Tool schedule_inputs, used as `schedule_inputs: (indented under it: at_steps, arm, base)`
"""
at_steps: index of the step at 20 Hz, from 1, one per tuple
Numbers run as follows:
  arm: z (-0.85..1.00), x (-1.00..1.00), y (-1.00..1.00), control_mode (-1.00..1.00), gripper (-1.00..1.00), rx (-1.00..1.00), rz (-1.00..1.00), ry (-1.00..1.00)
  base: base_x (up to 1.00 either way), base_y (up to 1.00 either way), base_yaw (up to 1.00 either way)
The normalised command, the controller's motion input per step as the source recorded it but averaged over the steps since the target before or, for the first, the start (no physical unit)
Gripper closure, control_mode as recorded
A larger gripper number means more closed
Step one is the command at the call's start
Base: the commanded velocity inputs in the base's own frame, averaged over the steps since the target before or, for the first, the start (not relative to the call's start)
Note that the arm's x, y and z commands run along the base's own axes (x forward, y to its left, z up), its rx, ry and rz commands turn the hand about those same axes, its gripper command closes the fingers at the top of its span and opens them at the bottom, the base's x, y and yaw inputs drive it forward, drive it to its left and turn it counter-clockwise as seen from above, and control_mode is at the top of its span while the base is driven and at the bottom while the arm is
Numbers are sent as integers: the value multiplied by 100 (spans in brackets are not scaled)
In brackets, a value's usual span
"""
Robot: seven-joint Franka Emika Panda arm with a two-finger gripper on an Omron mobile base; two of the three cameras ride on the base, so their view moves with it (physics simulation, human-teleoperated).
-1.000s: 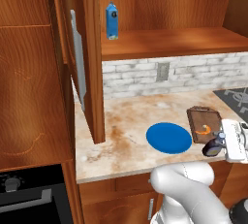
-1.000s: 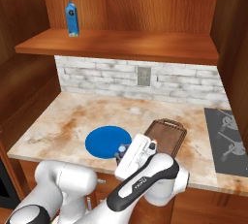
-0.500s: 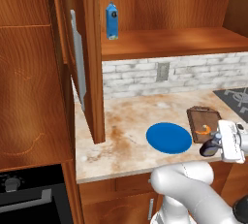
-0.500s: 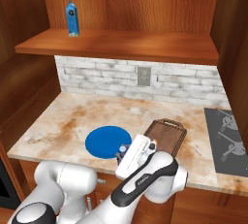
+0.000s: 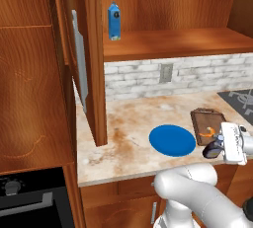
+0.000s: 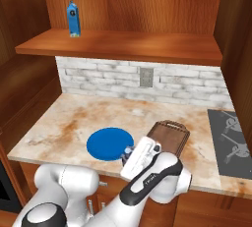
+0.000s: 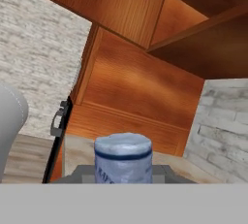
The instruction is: Pick the shrimp from the plate and place it on the cutting board. Then pick the condiment bottle from the cabinet and place it next to the cutting board.
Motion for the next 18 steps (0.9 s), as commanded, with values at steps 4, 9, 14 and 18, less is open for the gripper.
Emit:
schedule_inputs:
  at_steps: [4,9,14,18]
  arm:
    - [-10,10,-22,-100,100,0,0,0]
    - [-14,6,-16,-100,100,0,0,0]
    - [-15,9,-2,-100,100,0,0,0]
    - [-16,12,0,-100,100,0,0,0]
  base:
    - [0,0,0]
    - [0,0,0]
    - [0,0,0]
    - [0,0,0]
